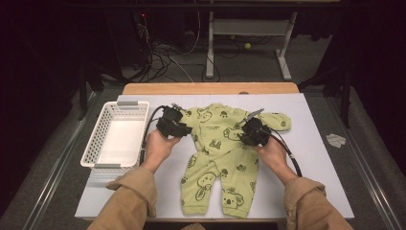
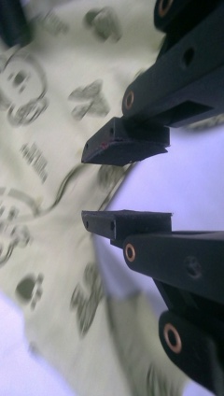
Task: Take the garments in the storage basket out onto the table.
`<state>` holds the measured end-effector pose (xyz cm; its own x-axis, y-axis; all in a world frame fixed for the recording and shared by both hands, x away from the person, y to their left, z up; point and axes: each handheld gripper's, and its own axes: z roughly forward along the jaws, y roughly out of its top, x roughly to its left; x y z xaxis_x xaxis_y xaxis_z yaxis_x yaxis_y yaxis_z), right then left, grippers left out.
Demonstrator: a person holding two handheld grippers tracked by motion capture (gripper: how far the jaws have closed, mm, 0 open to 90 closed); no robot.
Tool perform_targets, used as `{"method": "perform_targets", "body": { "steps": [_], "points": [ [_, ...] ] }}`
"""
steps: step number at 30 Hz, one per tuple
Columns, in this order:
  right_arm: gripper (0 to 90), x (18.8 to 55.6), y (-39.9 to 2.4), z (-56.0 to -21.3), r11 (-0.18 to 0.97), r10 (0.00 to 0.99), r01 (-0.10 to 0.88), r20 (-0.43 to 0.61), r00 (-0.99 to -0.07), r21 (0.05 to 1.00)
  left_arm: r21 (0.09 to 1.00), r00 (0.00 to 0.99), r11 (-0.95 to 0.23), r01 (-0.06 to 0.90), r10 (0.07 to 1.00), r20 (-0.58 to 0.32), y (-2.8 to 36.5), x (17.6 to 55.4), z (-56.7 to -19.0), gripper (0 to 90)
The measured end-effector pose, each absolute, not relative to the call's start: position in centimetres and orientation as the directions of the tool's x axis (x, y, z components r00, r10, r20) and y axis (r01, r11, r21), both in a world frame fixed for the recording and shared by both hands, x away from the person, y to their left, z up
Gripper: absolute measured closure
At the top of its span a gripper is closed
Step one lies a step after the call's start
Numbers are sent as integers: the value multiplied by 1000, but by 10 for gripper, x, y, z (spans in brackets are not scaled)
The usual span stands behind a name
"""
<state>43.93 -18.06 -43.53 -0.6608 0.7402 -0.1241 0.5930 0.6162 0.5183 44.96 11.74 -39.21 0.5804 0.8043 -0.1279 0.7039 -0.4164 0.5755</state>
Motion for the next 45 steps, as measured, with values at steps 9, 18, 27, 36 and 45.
{"method": "perform_targets", "body": {
  "steps": [9,18,27,36,45],
  "points": [
    [808,434,-178,-445,626,736,593,-132,-664,507,520,481,-363,773,870,-108,128,493,-392,612],
    [821,432,-177,-446,631,732,582,-145,-666,513,491,413,-310,814,904,-114,137,512,-403,579],
    [821,432,-176,-446,629,736,587,-146,-662,509,473,358,-250,845,921,-154,155,520,-404,574],
    [823,432,-176,-446,632,733,586,-146,-664,508,375,377,-280,884,901,-216,150,527,-420,753],
    [825,431,-175,-447,627,737,588,-145,-660,511,401,552,-444,801,808,-206,108,509,-417,843]
  ]
}}
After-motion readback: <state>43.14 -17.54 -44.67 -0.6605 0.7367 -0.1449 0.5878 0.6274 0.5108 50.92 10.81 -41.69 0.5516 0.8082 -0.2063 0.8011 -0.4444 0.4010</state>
